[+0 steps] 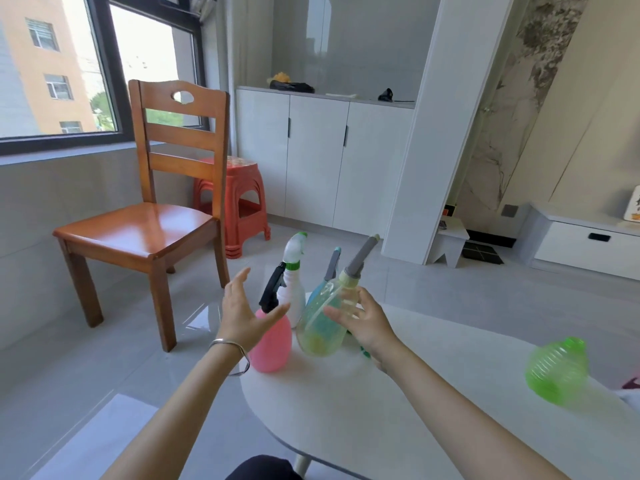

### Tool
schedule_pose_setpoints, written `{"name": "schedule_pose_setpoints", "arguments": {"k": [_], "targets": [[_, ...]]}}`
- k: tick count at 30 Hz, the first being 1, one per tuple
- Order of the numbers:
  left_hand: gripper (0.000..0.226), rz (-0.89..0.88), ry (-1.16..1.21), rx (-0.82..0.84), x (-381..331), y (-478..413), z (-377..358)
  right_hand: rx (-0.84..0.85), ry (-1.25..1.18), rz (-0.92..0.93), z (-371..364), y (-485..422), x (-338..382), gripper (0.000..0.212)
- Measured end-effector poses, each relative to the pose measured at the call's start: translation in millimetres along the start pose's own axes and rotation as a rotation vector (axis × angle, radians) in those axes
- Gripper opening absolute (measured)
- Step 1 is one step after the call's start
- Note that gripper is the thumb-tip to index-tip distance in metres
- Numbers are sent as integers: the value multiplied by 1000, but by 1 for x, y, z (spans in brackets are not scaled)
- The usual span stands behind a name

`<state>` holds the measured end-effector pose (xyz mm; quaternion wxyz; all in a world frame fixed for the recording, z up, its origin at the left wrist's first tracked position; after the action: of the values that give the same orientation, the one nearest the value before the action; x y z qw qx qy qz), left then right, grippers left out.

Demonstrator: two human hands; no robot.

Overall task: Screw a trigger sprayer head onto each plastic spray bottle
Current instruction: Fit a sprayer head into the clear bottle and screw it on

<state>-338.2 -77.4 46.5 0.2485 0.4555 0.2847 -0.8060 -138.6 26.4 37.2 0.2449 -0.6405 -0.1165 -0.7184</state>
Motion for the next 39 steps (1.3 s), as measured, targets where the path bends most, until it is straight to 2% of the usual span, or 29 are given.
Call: {"name": "schedule_pose_setpoints", "arguments": {"k": [4, 7, 10, 16, 20, 34, 39], "targets": [[106, 144, 24, 179, 51, 1, -25, 12, 93, -27, -18, -7, -27, 59], [109, 199, 2, 243, 73, 1, -39, 15, 152, -50, -26, -12, -39, 69], [103, 180, -20, 234, 84, -2, -44, 22, 197, -74, -30, -14, -49, 74], [88, 99, -14, 228, 90, -6, -47, 70, 246, -90, -36, -15, -61, 55], [86, 91, 32, 246, 91, -8, -47, 69, 223, -90, -35, -14, -64, 56], [87, 99, 36, 288, 87, -8, -52, 117, 189, -86, -32, -12, -68, 64], [98, 122, 13, 286, 88, -5, -50, 126, 195, -77, -34, -9, -67, 73]]}}
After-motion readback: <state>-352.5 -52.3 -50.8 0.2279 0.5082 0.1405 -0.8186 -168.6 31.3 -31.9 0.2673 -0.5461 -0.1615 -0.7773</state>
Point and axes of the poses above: each hand's wrist, its own y-axis away from the middle knuckle, its own z-axis out of the back of the hand, x = y × z, the point moved 7 cm from there along -y, towards the middle knuckle, and after that the axes turned 6 degrees about z, right-handed, at the moved point
